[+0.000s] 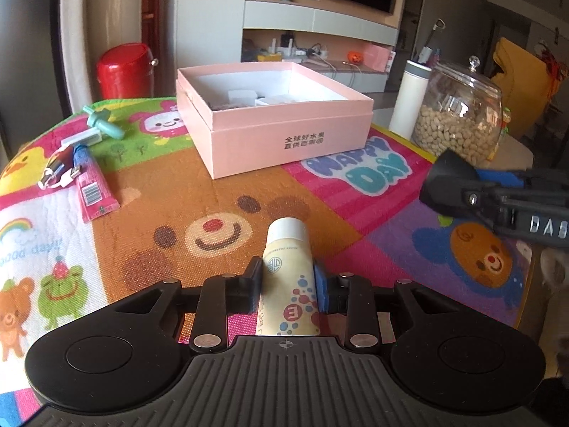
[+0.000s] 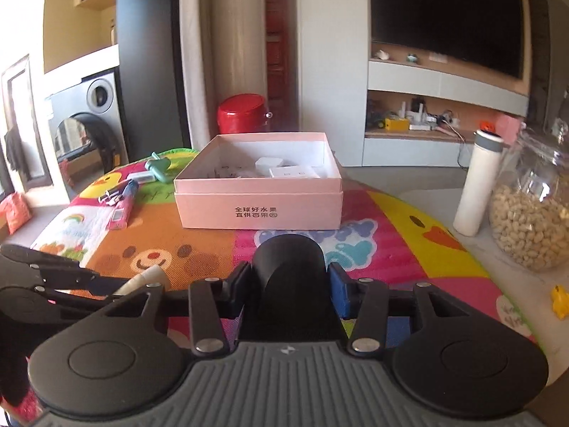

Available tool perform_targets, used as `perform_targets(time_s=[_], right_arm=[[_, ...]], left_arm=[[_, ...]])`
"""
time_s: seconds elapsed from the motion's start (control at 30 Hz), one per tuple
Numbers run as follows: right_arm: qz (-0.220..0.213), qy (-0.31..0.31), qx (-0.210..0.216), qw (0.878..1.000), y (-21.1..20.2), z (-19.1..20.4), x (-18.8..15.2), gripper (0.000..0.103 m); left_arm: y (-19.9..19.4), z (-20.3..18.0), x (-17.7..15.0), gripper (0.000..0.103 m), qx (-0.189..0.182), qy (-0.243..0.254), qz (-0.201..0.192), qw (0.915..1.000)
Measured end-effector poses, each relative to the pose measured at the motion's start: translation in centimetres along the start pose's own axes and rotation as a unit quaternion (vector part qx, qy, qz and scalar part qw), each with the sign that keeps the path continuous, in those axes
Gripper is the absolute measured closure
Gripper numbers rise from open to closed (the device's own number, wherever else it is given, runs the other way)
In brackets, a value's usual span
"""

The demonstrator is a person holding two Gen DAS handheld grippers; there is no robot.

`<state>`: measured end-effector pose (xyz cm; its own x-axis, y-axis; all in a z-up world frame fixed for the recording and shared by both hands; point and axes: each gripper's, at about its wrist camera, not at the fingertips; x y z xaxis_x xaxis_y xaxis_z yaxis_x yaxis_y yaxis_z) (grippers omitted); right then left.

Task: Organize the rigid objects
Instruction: 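Drop the cream tube into the pink box with the left gripper while the right drops the black cup in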

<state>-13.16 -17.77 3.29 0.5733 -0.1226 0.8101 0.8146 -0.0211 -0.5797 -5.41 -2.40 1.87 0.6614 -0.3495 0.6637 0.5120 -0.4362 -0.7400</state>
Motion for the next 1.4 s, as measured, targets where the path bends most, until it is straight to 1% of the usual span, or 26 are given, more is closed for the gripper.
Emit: perform_targets(time_s=[0.07, 0.17, 0.23, 0.3, 0.43, 0.5, 0.57, 0.7, 0.77, 0.8, 0.83, 0.87, 0.9, 0.97, 1.07, 1.13, 1.2, 1.3, 1.33, 1.4], right_arm=[[0.002, 0.010, -0.010, 1.000, 0.6, 0.7, -0.8, 0.057], [0.009, 0.002, -0.037, 0.999, 1.9, 1.3, -2.0, 0.057], [0.018, 0.016, -0.029, 0.999, 2.5, 0.6, -2.6, 0.057], [0.016, 0.034, -0.016, 0.999, 2.6, -0.4, -3.0, 0.057], [0.009, 0.039, -0.006, 0.999, 2.5, -1.1, -3.2, 0.057], [0.007, 0.034, -0.004, 0.999, 2.4, -1.3, -3.2, 0.057], [0.006, 0.031, -0.007, 0.999, 2.3, -1.6, -3.1, 0.057], [0.011, 0.016, -0.021, 1.000, 2.3, -2.0, -2.4, 0.057], [0.012, 0.008, -0.025, 1.000, 2.4, -2.1, -1.8, 0.057], [0.014, 0.003, -0.028, 1.000, 2.5, -2.0, -1.4, 0.057], [0.016, -0.003, -0.030, 0.999, 2.6, -1.9, -1.2, 0.057], [0.019, -0.011, -0.031, 0.999, 2.8, -1.7, -1.0, 0.057], [0.022, -0.020, -0.033, 0.999, 2.9, -1.6, -0.8, 0.057], [0.033, -0.043, -0.032, 0.998, 3.3, -1.3, -0.7, 0.057], [0.042, -0.067, -0.024, 0.997, 3.5, -1.4, -0.5, 0.057], [0.036, -0.080, -0.026, 0.996, 3.3, -1.7, 0.5, 0.057], [0.012, -0.084, -0.030, 0.996, 2.8, -2.1, 2.9, 0.057], [-0.014, -0.066, -0.009, 0.998, 2.4, -2.6, 8.3, 0.057], [-0.025, -0.061, 0.000, 0.998, 2.4, -2.6, 10.7, 0.057], [-0.049, -0.055, 0.016, 0.997, 3.0, -2.3, 15.0, 0.057]], left_arm=[[0.2, 0.1, 0.4, 0.070, 0.007, -0.016, 0.004, 0.9998], [0.6, -0.1, 1.1, 0.070, 0.018, -0.026, 0.013, 0.9994], [0.8, -0.6, 1.5, 0.070, 0.027, -0.021, 0.018, 0.9993], [0.7, -1.2, 1.8, 0.070, 0.031, -0.010, 0.017, 0.9993], [-0.1, -2.5, 2.0, 0.070, 0.022, 0.012, 0.005, 0.9997], [-0.5, -2.7, 2.7, 0.070, 0.011, 0.013, -0.005, 0.9998], [-0.9, -2.8, 4.5, 0.070, 0.000, 0.012, -0.026, 0.9996], [-1.5, -2.3, 10.7, 0.069, -0.027, -0.010, -0.090, 0.9955], [-0.8, -1.6, 14.3, 0.069, -0.035, -0.041, -0.119, 0.9914], [-0.2, -1.2, 15.8, 0.069, -0.033, -0.055, -0.122, 0.9905], [0.7, -0.8, 17.2, 0.070, -0.024, -0.064, -0.121, 0.9903], [1.5, -0.4, 18.0, 0.072, -0.017, -0.070, -0.126, 0.9895], [2.1, 0.1, 18.3, 0.073, -0.015, -0.075, -0.133, 0.9882], [2.8, 1.2, 18.0, 0.073, -0.020, -0.084, -0.138, 0.9867], [2.5, 3.0, 16.2, 0.073, -0.027, -0.092, -0.135, 0.9862], [2.1, 4.2, 14.6, 0.073, -0.019, -0.086, -0.131, 0.9874], [1.6, 5.5, 13.2, 0.073, 0.001, -0.087, -0.125, 0.9883], [1.1, 7.5, 11.7, 0.073, 0.017, -0.107, -0.120, 0.9867], [1.0, 8.1, 11.3, 0.073, 0.020, -0.116, -0.121, 0.9857], [0.6, 9.6, 10.7, 0.073, 0.038, -0.134, -0.121, 0.9828]])
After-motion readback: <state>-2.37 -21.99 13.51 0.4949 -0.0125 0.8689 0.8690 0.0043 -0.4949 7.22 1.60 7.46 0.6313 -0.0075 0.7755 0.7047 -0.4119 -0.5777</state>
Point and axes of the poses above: each gripper's, at about its wrist camera, not at the fingertips, and y roughly the way its jaws point, z to its left, x to its top, and after that the axes turned 6 degrees about z, right-handed
